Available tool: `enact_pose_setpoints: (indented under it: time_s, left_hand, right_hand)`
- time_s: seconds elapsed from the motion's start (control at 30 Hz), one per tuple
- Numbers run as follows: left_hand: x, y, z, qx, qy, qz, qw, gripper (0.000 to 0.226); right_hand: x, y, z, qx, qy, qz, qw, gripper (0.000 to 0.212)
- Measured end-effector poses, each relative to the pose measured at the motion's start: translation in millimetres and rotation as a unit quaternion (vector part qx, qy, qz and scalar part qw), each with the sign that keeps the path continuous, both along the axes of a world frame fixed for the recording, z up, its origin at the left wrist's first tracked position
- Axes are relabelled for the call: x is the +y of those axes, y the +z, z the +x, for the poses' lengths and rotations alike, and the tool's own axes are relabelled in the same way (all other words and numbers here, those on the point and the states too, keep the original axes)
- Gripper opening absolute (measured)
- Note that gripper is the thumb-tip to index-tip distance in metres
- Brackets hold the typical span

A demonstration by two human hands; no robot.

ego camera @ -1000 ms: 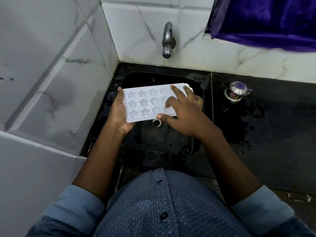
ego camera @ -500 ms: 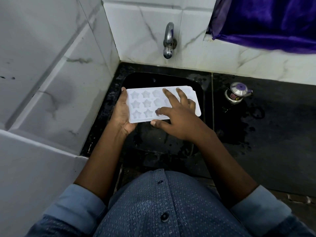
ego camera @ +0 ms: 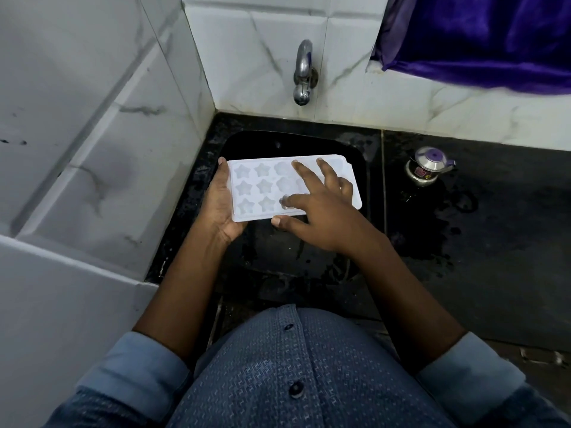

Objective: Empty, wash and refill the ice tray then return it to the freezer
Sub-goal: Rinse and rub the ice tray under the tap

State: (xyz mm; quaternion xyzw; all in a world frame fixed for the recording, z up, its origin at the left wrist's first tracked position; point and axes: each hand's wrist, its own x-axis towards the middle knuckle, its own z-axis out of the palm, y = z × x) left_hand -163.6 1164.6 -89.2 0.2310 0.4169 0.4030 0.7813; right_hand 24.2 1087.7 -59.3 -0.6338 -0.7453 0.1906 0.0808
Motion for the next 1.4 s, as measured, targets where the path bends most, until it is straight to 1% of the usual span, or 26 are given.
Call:
enact_pose_setpoints:
  time_s: [0.1,0.27,0.37,0.73,0.87,1.0,1.13,1.23,1.4]
  left_hand:
    - [0.9,-1.0,-1.0,0.000,0.000,0.000,1.000,0.080]
    - [5.2,-1.8,-1.1,0.015,0.007,0.001,1.000,0.080]
    - [5.0,-1.5,-0.4,0.007,0.000,-0.002,1.000,0.081]
    - [7.8,7.2,1.9,0.044,0.029,-0.005,0.999,0.075]
    - [7.2,3.5,1.8,0.038,0.023,-0.005,0.999,0.076]
    - [6.9,5.1,1.5,0.034,0.023,-0.001,0.999,0.074]
    - [7.4,5.5,2.0,0.034,0.026,-0.007,0.999,0.074]
    - [7.7,6.7,2.1,0.041,0.031,-0.004,0.999,0.074]
    - [9.7,5.3,1.5,0.036,0.032,-0.002,0.999,0.076]
  right_hand:
    - [0.1,0.6,-0.8,0.005,-0.002,0.004,1.000,0.050]
    - [0.7,0.3,-0.8,-0.004,0.002,-0.002,1.000,0.053]
    - [2.0,-0.2,-1.1,0.000,-0.002,0.004,1.000,0.051]
    - [3.5,-1.5,-0.5,0.000,0.005,0.002,1.000,0.054]
    - [4.3,-2.6,-0.1,0.010,-0.001,0.011,1.000,0.051]
    - [4.8,-3.4,-0.5,-0.002,0.006,0.005,1.000,0.054]
    - [5.4,-3.4,-0.4,-0.001,0.004,0.008,1.000,0.053]
    - [5.7,-4.9,0.0,-0.010,0.008,0.003,1.000,0.057]
    - [5.8,-4.7,0.7,0.006,0.006,0.009,1.000,0.054]
